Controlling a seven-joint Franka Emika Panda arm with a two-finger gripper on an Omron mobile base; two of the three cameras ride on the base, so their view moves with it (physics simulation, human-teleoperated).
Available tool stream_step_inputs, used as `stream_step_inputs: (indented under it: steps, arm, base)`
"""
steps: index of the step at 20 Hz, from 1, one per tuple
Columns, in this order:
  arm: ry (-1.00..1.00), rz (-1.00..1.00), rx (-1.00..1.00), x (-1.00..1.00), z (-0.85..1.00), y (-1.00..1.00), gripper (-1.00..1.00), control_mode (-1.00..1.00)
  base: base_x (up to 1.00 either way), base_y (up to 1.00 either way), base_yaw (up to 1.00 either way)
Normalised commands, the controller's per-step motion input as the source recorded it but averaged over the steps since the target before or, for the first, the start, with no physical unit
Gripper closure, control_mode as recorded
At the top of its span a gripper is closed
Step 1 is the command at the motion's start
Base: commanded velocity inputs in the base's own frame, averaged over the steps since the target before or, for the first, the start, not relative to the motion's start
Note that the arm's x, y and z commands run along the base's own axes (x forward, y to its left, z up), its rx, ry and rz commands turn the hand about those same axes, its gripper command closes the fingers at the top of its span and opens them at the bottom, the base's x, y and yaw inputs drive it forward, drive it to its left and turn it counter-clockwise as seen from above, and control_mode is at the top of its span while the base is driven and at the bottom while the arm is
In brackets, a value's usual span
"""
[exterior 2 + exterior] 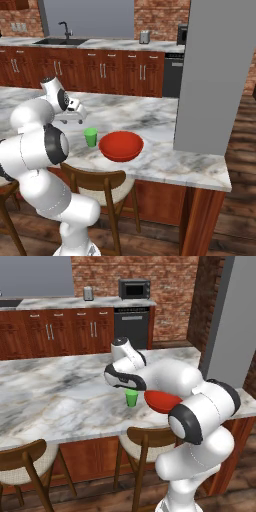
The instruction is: Place the cup inside the bowl on the dining table and move the bowl to any counter.
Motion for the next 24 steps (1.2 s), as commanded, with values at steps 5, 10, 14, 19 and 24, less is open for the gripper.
stream_step_inputs:
  steps: [5, 10, 14, 19, 24]
  arm:
    - [0.0, 0.0, 0.0, 0.21, -0.12, 0.0, -1.0, -1.0]
    - [0.0, 0.0, 0.0, 0.25, -0.09, 0.0, -1.0, -1.0]
    - [0.0, 0.0, 0.0, 0.21, -0.1, 0.0, -1.0, -1.0]
    - [0.0, 0.0, 0.0, 0.05, -0.06, 0.0, -1.0, -1.0]
    - [0.0, 0.0, 0.0, 0.0, -0.19, 0.0, -1.0, -1.0]
  base:
    - [0.0, 0.0, 0.0]
    - [0.0, 0.0, 0.0]
    - [0.0, 0.0, 0.0]
    - [0.0, 0.0, 0.0]
    - [0.0, 0.0, 0.0]
